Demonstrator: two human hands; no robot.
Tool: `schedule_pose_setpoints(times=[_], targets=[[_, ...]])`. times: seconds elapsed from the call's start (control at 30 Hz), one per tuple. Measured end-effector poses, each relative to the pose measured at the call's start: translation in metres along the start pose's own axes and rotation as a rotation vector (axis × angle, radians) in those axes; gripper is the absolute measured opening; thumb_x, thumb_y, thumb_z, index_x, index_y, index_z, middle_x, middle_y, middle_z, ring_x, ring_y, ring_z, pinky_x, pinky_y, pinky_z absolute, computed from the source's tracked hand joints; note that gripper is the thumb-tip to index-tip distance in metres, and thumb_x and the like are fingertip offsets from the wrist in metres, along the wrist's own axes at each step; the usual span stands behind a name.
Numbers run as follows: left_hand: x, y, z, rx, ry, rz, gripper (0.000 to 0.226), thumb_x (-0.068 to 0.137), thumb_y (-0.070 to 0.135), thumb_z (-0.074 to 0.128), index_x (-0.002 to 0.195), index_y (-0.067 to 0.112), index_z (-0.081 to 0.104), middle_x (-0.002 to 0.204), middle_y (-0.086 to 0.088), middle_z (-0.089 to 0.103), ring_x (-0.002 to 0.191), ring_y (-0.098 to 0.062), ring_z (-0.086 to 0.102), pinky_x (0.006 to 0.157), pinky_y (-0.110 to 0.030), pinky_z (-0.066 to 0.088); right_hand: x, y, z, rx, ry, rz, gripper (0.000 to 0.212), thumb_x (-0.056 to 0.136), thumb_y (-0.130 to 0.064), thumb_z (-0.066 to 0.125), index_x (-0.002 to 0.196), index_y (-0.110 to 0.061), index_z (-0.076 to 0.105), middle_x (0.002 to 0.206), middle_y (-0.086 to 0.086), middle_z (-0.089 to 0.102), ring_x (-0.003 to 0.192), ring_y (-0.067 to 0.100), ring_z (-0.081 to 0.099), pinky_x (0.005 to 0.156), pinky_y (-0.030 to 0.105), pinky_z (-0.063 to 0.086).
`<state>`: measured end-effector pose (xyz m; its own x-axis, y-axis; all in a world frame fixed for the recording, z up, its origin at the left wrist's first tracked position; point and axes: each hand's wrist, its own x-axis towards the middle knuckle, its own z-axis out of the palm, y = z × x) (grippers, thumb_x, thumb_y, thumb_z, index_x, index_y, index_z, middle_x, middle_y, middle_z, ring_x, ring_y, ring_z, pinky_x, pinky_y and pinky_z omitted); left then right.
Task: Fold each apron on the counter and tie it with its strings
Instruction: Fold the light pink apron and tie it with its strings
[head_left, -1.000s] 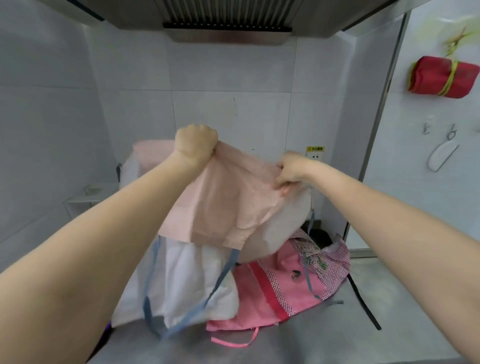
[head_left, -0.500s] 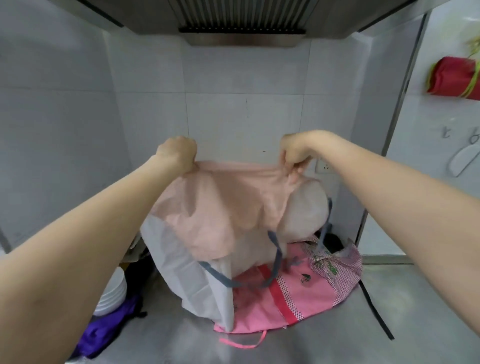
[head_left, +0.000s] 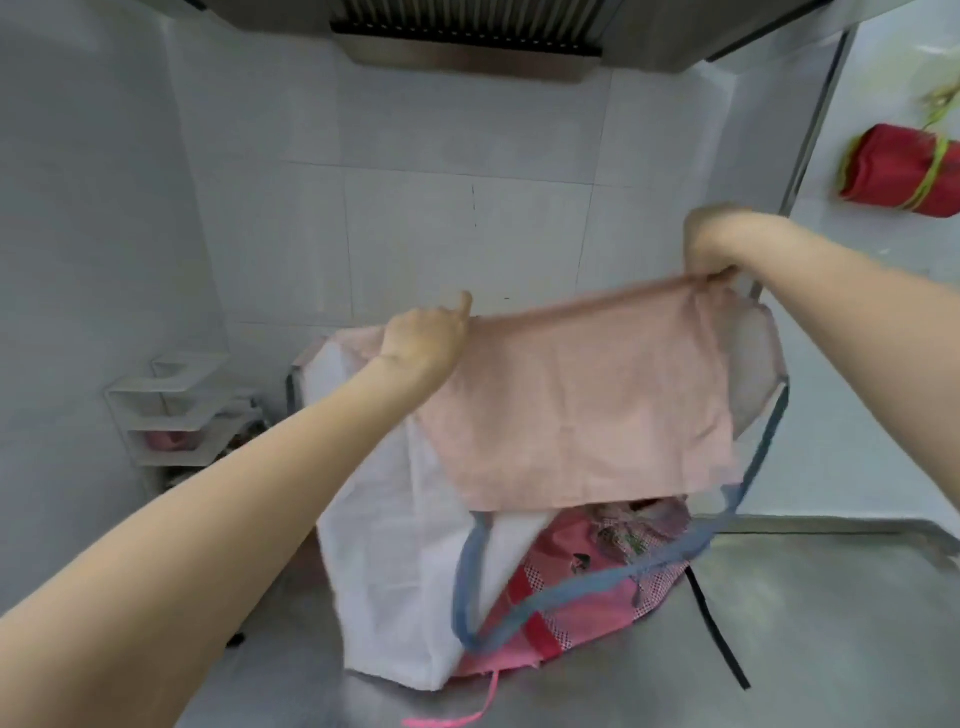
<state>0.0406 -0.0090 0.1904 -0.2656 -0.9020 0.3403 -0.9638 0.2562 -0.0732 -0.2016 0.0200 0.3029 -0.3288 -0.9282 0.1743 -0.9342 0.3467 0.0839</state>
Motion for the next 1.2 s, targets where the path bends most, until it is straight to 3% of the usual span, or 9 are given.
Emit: schedule_pose_setpoints(times=[0.1,0.2,0.3,0.43,0.5,0.63,0.9,1.03,1.2], targets=[[0.010,0.020,0.008,-0.225,-0.117,0.109,0.016,0.096,0.013,0.042,0.110,0.007,0.047,0.110,-0.019,0.059,0.102,-0.035,0.058,0.073,-0.037,0.045,0.022,-0.007,-0.002,0.049,0.489,-0.017,0.029,0.084,0.018,0.040,0.111,0.020,0.050,0.111,0.039,0.054,0.104,0.049,0.054,0.089,0.051,0.044],[0.004,0.028,0.033,-0.887,-0.647,0.129,0.014,0.098,0.016,0.045,0.104,0.005,0.050,0.092,-0.018,0.066,0.073,-0.024,0.069,0.066,-0.031,0.057,0.033,-0.030,0.012,0.003,0.636,-0.133,0.033,0.086,0.014,0.036,0.117,0.014,0.048,0.115,0.033,0.050,0.106,0.051,0.052,0.085,0.053,0.044],[-0.002,0.022,0.090,-1.145,-0.867,-0.019,0.024,0.100,0.017,0.041,0.116,0.000,0.047,0.097,-0.026,0.067,0.054,-0.012,0.068,0.053,-0.019,0.056,0.099,-0.076,0.077,0.056,0.447,-0.274,0.032,0.088,0.007,0.039,0.116,0.007,0.051,0.117,0.028,0.051,0.107,0.046,0.050,0.086,0.048,0.042],[-0.025,0.000,0.184,-1.125,-0.973,-0.334,0.020,0.100,0.013,0.037,0.111,-0.004,0.042,0.093,-0.033,0.063,0.046,-0.010,0.066,0.042,-0.016,0.051,0.257,-0.135,0.261,0.151,0.150,-0.391,0.047,0.084,-0.069,0.037,0.102,-0.030,0.055,0.114,0.001,0.054,0.085,0.033,0.049,0.090,0.053,0.045],[-0.042,-0.013,0.223,-1.076,-1.014,-0.460,0.024,0.099,0.009,0.034,0.115,-0.007,0.042,0.096,-0.035,0.065,0.052,-0.010,0.068,0.044,-0.017,0.053,0.179,-0.191,0.291,0.262,-0.078,-0.514,0.033,0.092,-0.037,0.049,0.118,-0.018,0.054,0.130,0.007,0.045,0.111,0.032,0.050,0.099,0.038,0.040],[-0.079,-0.041,0.279,-0.920,-1.109,-0.639,0.032,0.095,0.008,0.034,0.115,-0.014,0.047,0.085,-0.025,0.069,0.049,-0.011,0.066,0.050,-0.020,0.056,0.065,-0.244,0.328,0.284,-0.413,-0.778,0.072,0.086,0.002,0.048,0.150,-0.014,0.017,0.158,0.010,0.004,0.146,0.024,0.005,0.117,0.029,0.010],[-0.097,-0.050,0.314,-0.681,-1.230,-0.648,0.032,0.094,0.008,0.038,0.123,-0.005,0.043,0.079,-0.013,0.062,0.041,-0.011,0.062,0.037,-0.017,0.047,0.026,-0.169,0.422,0.120,-0.736,-0.477,0.055,0.094,-0.033,0.044,0.144,-0.013,0.031,0.145,0.013,0.034,0.126,0.029,0.042,0.102,0.031,0.039],[-0.091,-0.046,0.316,-0.434,-1.152,-0.566,0.044,0.091,0.007,0.040,0.134,0.000,0.037,0.117,-0.016,0.058,0.086,-0.027,0.069,0.066,-0.029,0.058,0.005,-0.122,0.431,0.219,-0.586,-0.228,0.046,0.091,-0.037,0.048,0.132,-0.015,0.041,0.133,0.016,0.041,0.120,0.033,0.044,0.099,0.036,0.041],[-0.096,-0.032,0.331,-0.260,-0.979,-0.247,0.076,0.088,0.014,0.048,0.149,0.017,0.003,0.152,-0.012,0.015,0.137,-0.034,0.027,0.108,-0.041,0.035,-0.008,-0.123,0.434,0.753,-0.669,-0.124,0.044,0.087,-0.011,0.056,0.129,-0.015,0.042,0.116,0.012,0.058,0.097,0.024,0.058,0.078,0.030,0.050]])
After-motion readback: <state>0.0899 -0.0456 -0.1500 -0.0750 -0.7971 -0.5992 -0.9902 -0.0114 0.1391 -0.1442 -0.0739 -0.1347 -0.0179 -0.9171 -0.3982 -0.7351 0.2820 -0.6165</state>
